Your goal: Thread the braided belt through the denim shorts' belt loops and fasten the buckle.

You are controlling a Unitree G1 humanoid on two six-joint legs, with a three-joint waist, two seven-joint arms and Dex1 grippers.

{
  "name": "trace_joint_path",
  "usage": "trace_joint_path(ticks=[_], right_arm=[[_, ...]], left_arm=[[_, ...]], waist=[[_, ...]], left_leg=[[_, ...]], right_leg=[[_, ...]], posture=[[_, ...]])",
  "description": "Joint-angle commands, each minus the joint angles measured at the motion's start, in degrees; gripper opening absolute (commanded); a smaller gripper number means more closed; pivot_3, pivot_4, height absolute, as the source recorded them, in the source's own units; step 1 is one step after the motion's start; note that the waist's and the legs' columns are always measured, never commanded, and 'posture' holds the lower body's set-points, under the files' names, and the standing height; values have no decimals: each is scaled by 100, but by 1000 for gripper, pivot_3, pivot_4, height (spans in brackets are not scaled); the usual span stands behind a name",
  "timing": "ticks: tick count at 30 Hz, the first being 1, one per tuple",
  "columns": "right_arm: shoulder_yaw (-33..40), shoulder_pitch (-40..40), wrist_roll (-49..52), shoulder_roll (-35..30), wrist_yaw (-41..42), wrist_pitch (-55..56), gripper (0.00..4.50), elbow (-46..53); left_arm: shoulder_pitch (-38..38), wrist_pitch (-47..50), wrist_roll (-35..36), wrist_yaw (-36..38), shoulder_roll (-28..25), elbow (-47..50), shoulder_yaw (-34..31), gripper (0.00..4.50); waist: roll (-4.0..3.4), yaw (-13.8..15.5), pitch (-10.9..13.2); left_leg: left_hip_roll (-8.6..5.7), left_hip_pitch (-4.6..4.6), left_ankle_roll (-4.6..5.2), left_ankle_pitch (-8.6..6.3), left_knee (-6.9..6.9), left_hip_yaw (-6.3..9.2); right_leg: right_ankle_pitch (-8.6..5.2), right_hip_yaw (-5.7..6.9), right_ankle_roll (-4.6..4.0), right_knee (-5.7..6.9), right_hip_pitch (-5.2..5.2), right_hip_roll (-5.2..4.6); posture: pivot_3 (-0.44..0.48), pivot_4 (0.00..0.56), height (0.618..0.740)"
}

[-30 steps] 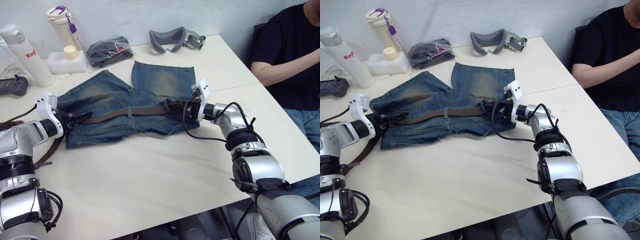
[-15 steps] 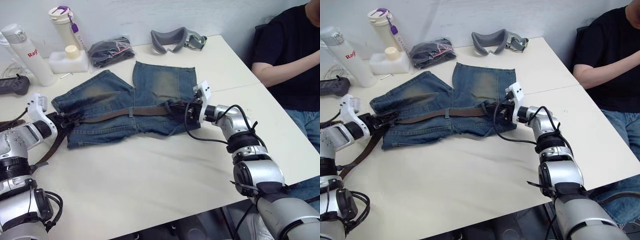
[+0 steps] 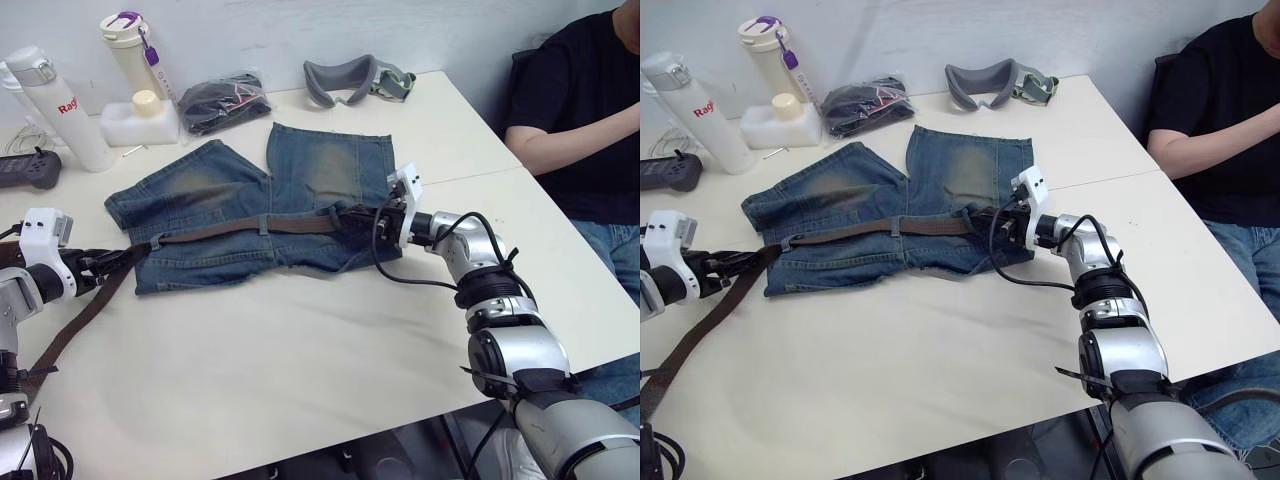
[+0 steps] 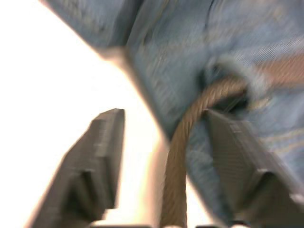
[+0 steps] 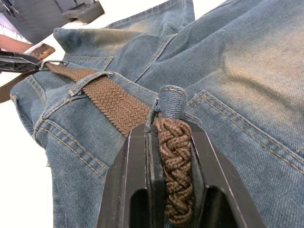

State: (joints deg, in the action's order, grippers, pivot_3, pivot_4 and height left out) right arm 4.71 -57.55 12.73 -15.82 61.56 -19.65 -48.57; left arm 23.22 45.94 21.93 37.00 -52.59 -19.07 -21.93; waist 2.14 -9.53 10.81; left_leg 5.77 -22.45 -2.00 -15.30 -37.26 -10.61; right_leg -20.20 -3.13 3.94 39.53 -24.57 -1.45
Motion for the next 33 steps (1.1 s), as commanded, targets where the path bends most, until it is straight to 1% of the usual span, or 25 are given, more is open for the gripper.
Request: trace_joint_path(ticks=[1, 2, 3, 7, 9, 11, 13, 14, 15, 18, 20, 23, 24, 25, 27, 30, 33], right_arm=[[-42, -37, 100, 23, 70, -3, 249, 199], [-44, -35, 98, 21, 73, -5, 249, 204], [-47, -32, 96, 18, 74, -10, 249, 208], [-59, -14, 84, 4, 74, -32, 249, 227], [-63, 3, 82, 0, 72, -41, 249, 246], [-65, 16, 85, -3, 71, -52, 249, 269], [-68, 31, 83, -3, 67, -58, 249, 282], [-71, 38, 83, -3, 66, -59, 249, 289], [-76, 58, 83, -4, 67, -66, 249, 316], [-93, 95, 93, -5, 66, -87, 249, 378], [-94, 107, 105, -6, 65, -100, 249, 403], [-102, 109, 113, 3, 66, -116, 249, 433], [-104, 110, 114, 4, 65, -120, 249, 441], [-107, 106, 115, 4, 67, -126, 249, 451], [-109, 97, 119, -1, 69, -140, 249, 465], [-112, 101, 125, -23, 79, -164, 249, 496], [-127, 125, 122, -36, 88, -186, 249, 519]], left_arm=[[14, -196, -56, 35, -8, 352, 82, 654], [27, -192, -34, 37, 29, 364, 97, 180], [20, -220, -44, 62, 42, 383, 146, 0], [18, -416, -131, 83, 79, 386, 282, 0], [58, -678, -261, 29, 83, 281, 332, 0], [116, -1395, -593, -52, 46, 128, 453, 0], [156, -2507, -1078, -156, -41, -74, 663, 0], [162, -2915, -1254, -164, -76, -175, 751, 0], [149, -3296, -1409, -170, -104, -273, 818, 0], [-13, -4981, -2004, -280, -174, -599, 1086, 0], [-67, -5698, -2354, -414, -206, -817, 1262, 0], [-64, -7002, -3389, -1034, -468, -1305, 1768, 0], [-45, -7278, -3617, -1173, -535, -1444, 1887, 0], [-64, -7695, -4161, -1486, -759, -1568, 2160, 0], [-58, -8266, -5029, -2036, -1130, -1788, 2588, 0], [34, -8734, -6003, -2761, -1577, -2158, 3106, 0], [194, -8904, -6515, -3186, -1806, -2492, 3438, 0]], waist=[[0, -5, 0], [0, -10, 0], [0, -11, 0], [0, -7, 0], [0, -3, 0], [0, 0, 0], [0, -1, 0], [0, -1, 0], [0, -3, 0], [0, -10, 0], [0, -9, 0], [0, -6, 0], [0, -6, 0], [0, -7, 0], [0, -13, 0], [0, -22, 0], [-1, -32, 0]], left_leg=[[0, 0, 0, 0, 0, 0], [0, 0, 0, 0, 1, 0], [0, 1, 0, 0, 1, -1], [0, 1, 0, 0, 1, 0], [-1, 1, 0, 0, 0, 0], [-1, 1, 0, 0, -1, 0], [-1, 1, 0, 0, -1, 0], [-2, 1, 0, 0, -1, -1], [-1, 1, 0, 0, 0, -1], [0, 1, 0, 0, 5, -6], [1, 2, 0, 0, 6, -8], [1, 2, 1, -1, 5, -10], [1, 2, 2, -1, 5, -10], [2, 2, 2, -1, 6, -10], [2, 2, 3, -2, 7, -12], [4, 3, 5, -3, 14, -25], [7, 4, 6, -4, 17, -32]], right_leg=[[0, -1, 0, 0, 0, 0], [0, -1, 0, 0, 0, 1], [0, -2, 0, 1, -1, 1], [0, -1, 0, 0, 0, 2], [0, -2, 0, 1, 0, 1], [0, -1, 0, 0, 0, 1], [0, -2, 0, 0, 0, 1], [0, -1, 0, -1, 0, 1], [0, -2, 0, -2, 0, 1], [0, -5, 0, -5, -2, 1], [0, -8, 0, -5, -2, 0], [0, -14, -1, -6, -2, -1], [0, -15, -1, -6, -2, -2], [0, -16, -1, -6, -2, -2], [0, -18, -1, -6, -5, -2], [-1, -19, -2, -7, -12, -3], [-1, -21, -3, -7, -15, -2]], posture=[[0, 150, 730], [0, 150, 730], [0, 150, 730], [0, 150, 730], [0, 150, 730], [0, 150, 730], [0, 150, 730], [0, 150, 730], [0, 150, 730], [0, 150, 730], [0, 150, 730], [0, 150, 730], [0, 150, 730], [0, 150, 730], [0, 150, 730], [0, 150, 730], [0, 150, 730]])
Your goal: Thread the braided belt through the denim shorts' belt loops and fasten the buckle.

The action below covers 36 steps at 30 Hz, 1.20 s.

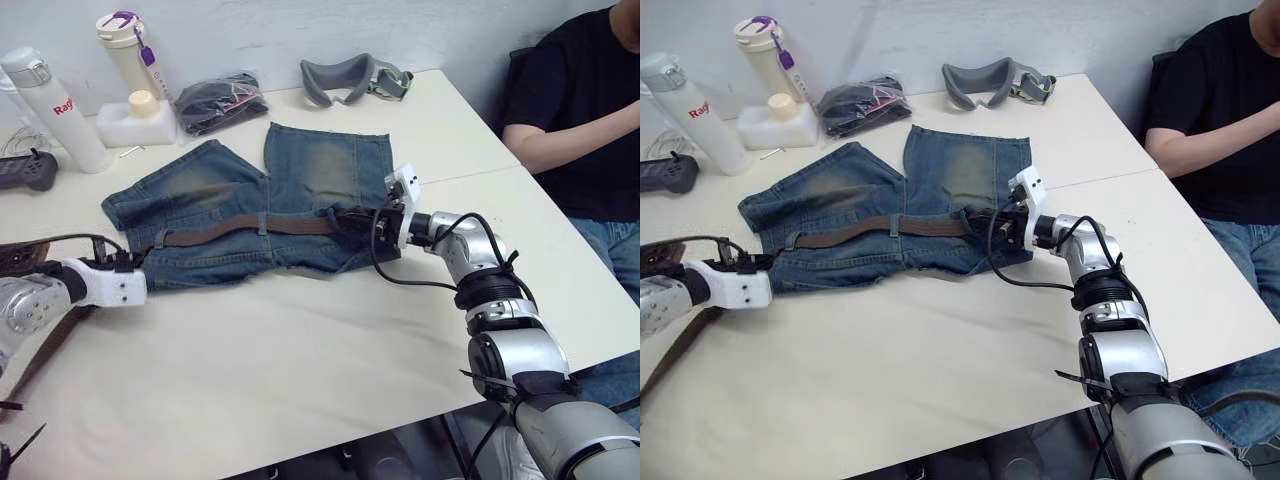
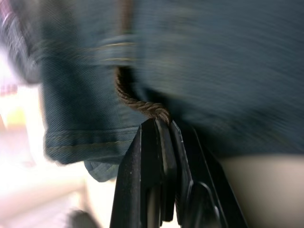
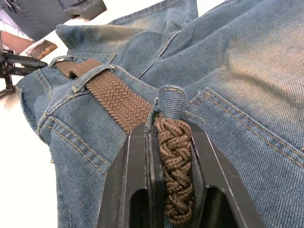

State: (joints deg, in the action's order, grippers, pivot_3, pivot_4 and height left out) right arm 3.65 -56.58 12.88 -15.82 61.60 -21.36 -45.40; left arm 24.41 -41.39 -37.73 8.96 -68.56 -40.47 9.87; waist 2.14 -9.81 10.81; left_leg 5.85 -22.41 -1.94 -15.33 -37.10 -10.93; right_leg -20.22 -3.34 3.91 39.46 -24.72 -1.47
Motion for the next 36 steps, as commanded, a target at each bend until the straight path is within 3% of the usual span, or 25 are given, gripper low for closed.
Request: trace_joint_path(ticks=[1, 11, 16, 19, 20, 22, 23, 26, 29, 30, 33, 36], right_arm=[[-28, 31, 109, -34, 91, -20, 249, 202], [-121, -35, 129, 58, 74, -25, 249, 157], [-141, -39, 134, 43, 96, -68, 249, 204], [-140, -17, 150, -15, 126, -126, 249, 283], [-139, -10, 153, -30, 133, -140, 249, 302], [-137, -3, 154, -49, 141, -157, 249, 323], [-136, -1, 158, -62, 150, -171, 249, 339], [-139, 17, 176, -101, 193, -244, 249, 433], [-168, 43, 174, -117, 255, -302, 249, 511], [-183, 54, 172, -115, 276, -316, 249, 534], [-218, 117, 187, -85, 300, -369, 249, 643], [-240, 185, 215, -59, 293, -446, 249, 789]], left_arm=[[152, -189, -675, -479, -231, -462, 357, 0], [1248, 330, -1137, -1580, 357, -1116, 768, 0], [1268, 212, -863, -1114, 539, -1512, 893, 0], [1009, 88, 15, -218, 499, -1687, 523, 0], [928, 86, 298, 64, 467, -1691, 395, 740], [776, 152, 834, 615, 409, -1624, 123, 1274], [704, 236, 1308, 984, 391, -1552, -160, 1925], [563, 572, 2646, 2005, 340, -1260, -969, 3010], [561, 1655, 4102, 3156, 564, -740, -1776, 4236], [603, 2449, 4728, 3568, 712, -411, -2063, 4500], [672, 5140, 6277, 4175, 1124, 814, -2515, 4500], [707, 6869, 6762, 4085, 1373, 1553, -2426, 4500]], waist=[[0, -6, 0], [0, 11, 0], [0, -5, 0], [0, -18, 0], [0, -33, 0], [-1, -64, 0], [-1, -81, 0], [-1, -134, 0], [-1, -135, 1], [-2, -133, 1], [-2, -115, 1], [-1, -116, 0]], left_leg=[[-1, 1, 2, -1, 0, -9], [-2, -3, 1, -1, -4, -62], [-2, -3, 1, 0, -4, -69], [-1, -2, -1, 0, -6, -70], [1, -2, -1, 0, -6, -71], [10, -1, -1, 0, -5, -73], [8, -1, -1, 0, -4, -73], [10, -3, -1, 1, -2, -72], [9, -25, -2, 1, -8, -66], [9, -38, -2, 1, -14, -63], [6, -75, 0, 1, -44, -42], [2, -84, 2, -1, -64, -22]], right_leg=[[0, -1, 0, 2, -2, 0], [-2, 3, -3, 10, -13, 2], [-2, 0, -3, 17, -21, 3], [-3, -1, -4, 24, -24, 3], [-3, -2, -4, 25, -25, 2], [-4, 3, -5, 28, -27, 0], [-5, 2, -6, 28, -27, 0], [-7, 4, -6, 30, -29, 0], [-8, 12, -5, 33, -45, 0], [-8, 14, -5, 36, -56, -1], [-8, 31, -4, 48, -70, -4], [-10, 38, -1, 60, -68, -3]], posture=[[0, 150, 730], [0, 150, 730], [0, 150, 730], [0, 150, 730], [0, 150, 730], [0, 150, 730], [0, 150, 730], [0, 150, 730], [0, 150, 730], [0, 150, 730], [0, 150, 730], [0, 150, 730]])
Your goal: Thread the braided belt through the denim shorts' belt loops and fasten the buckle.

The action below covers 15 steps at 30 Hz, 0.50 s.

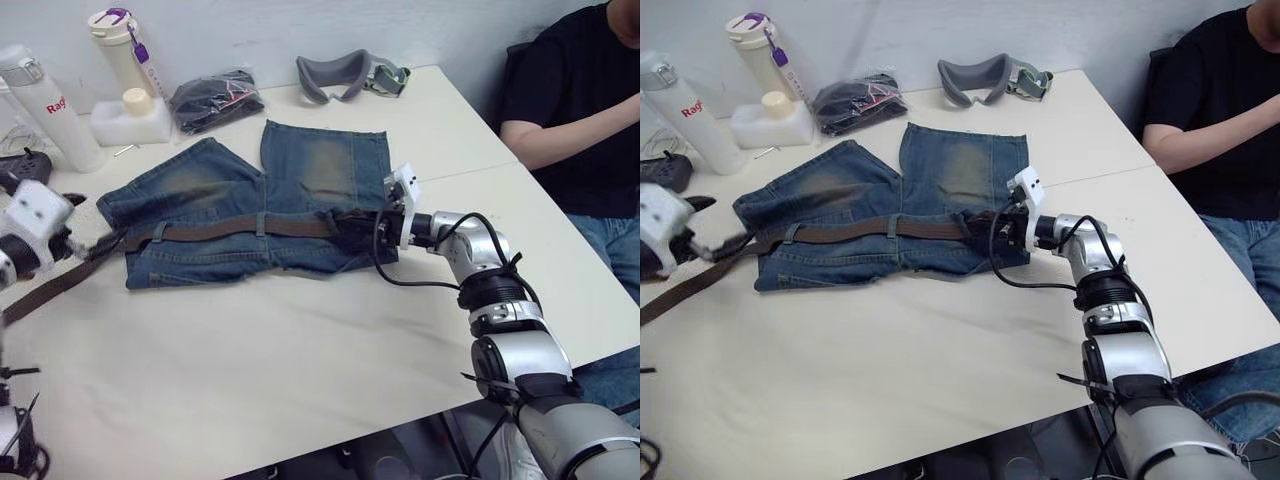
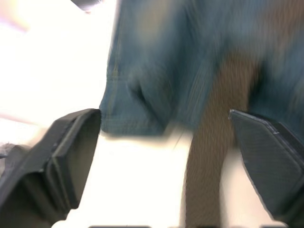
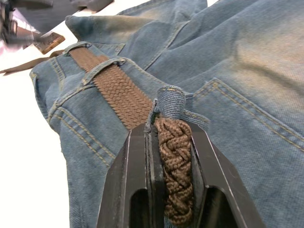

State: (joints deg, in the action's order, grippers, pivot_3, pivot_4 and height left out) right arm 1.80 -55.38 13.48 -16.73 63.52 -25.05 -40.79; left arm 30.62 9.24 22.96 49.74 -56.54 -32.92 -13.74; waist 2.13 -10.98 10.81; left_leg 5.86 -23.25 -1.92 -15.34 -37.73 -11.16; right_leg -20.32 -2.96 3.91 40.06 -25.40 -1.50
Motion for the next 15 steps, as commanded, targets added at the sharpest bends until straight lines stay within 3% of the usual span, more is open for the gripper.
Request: trace_joint_path(ticks=[1, 4, 9, 15], right_arm=[[-63, 90, 169, 34, 100, -105, 249, 382], [-85, 160, 209, 34, 78, -175, 249, 528], [-72, 251, 275, 11, 16, -256, 249, 700], [-56, 317, 335, -20, -54, -276, 249, 772]], left_arm=[[182, 2196, 718, -144, 270, 865, -14, 4500], [626, 2893, 531, -611, 586, 614, 126, 4500], [1575, 3184, 291, -1571, 1079, -409, -67, 4500], [1970, 2804, -260, -1665, 1166, -1036, 207, 4500]], waist=[[0, 6, 0], [0, -10, 0], [0, 7, 0], [1, -2, -1]], left_leg=[[-3, 0, 0, 0, 0, 25], [-4, 0, -1, 1, -3, 57], [-3, -1, -2, 1, -7, 64], [-3, -2, -2, 1, -13, 66]], right_leg=[[0, 0, 0, 2, 0, 1], [0, 0, 0, 4, 1, 8], [0, 1, 0, 5, 2, 11], [0, 5, 0, 3, 3, 9]], posture=[[0, 150, 730], [0, 150, 730], [0, 150, 730], [0, 150, 730]])
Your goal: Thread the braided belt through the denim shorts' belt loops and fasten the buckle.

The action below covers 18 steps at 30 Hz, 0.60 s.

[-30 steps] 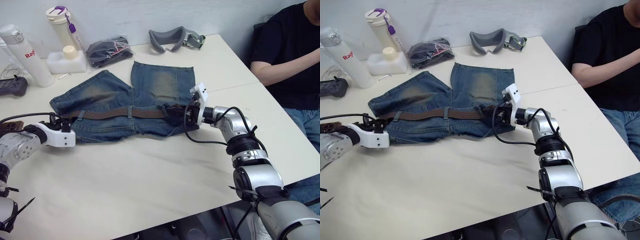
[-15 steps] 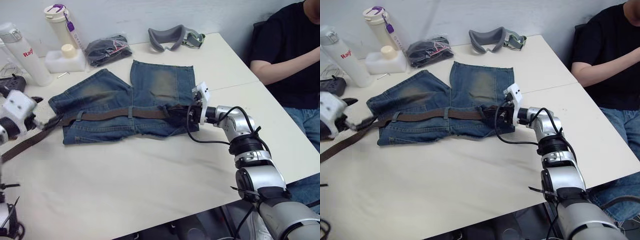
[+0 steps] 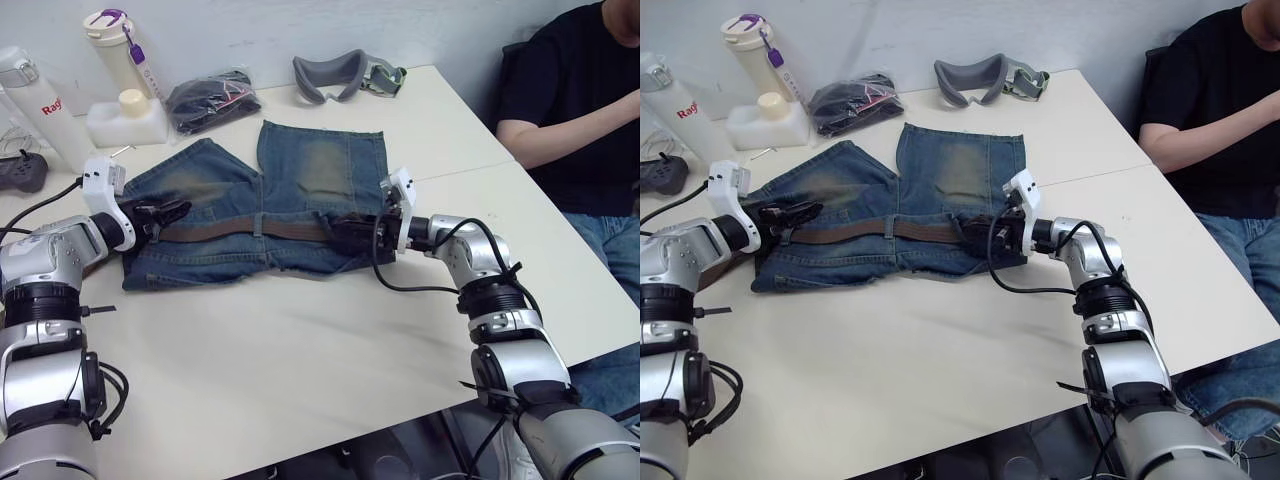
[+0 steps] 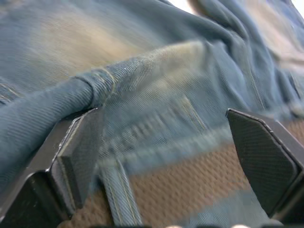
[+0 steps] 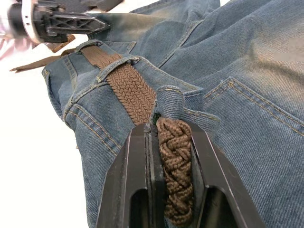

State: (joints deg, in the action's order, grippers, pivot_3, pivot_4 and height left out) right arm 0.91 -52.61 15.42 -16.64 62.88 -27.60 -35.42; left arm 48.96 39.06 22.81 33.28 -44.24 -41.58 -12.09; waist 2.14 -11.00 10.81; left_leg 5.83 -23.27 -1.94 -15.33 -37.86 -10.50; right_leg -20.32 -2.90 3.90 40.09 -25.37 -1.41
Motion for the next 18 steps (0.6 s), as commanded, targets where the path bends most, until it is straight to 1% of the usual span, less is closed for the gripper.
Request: trace_joint_path(ticks=[1, 6, 12, 18], right_arm=[[36, 48, 149, -31, -1, -23, 249, 243], [27, 60, 177, -30, -37, -15, 249, 243], [20, 39, 177, -22, -51, 11, 249, 182], [-16, -42, 145, 33, -69, 62, 249, 67]], left_arm=[[127, -194, -327, 13, -95, -226, 81, 4500], [-10, -237, -575, 302, -255, -308, 183, 4500], [-134, -205, -709, 551, -505, -357, 119, 4500], [-462, 72, -645, 751, -253, 61, 190, 4500]], waist=[[0, 0, 0], [0, 4, 0], [0, 6, 0], [0, 28, 0]], left_leg=[[0, 0, 0, 0, 0, 0], [-1, 0, 0, 0, 0, -1], [-1, 0, 0, 0, 0, -1], [-1, 0, 0, 0, -2, 0]], right_leg=[[0, 0, 0, 0, 0, 0], [0, 0, 0, 2, 0, -1], [0, 1, 0, 2, 0, -1], [0, 1, 0, 3, 1, -4]], posture=[[0, 150, 730], [0, 150, 730], [0, 150, 730], [0, 150, 730]])
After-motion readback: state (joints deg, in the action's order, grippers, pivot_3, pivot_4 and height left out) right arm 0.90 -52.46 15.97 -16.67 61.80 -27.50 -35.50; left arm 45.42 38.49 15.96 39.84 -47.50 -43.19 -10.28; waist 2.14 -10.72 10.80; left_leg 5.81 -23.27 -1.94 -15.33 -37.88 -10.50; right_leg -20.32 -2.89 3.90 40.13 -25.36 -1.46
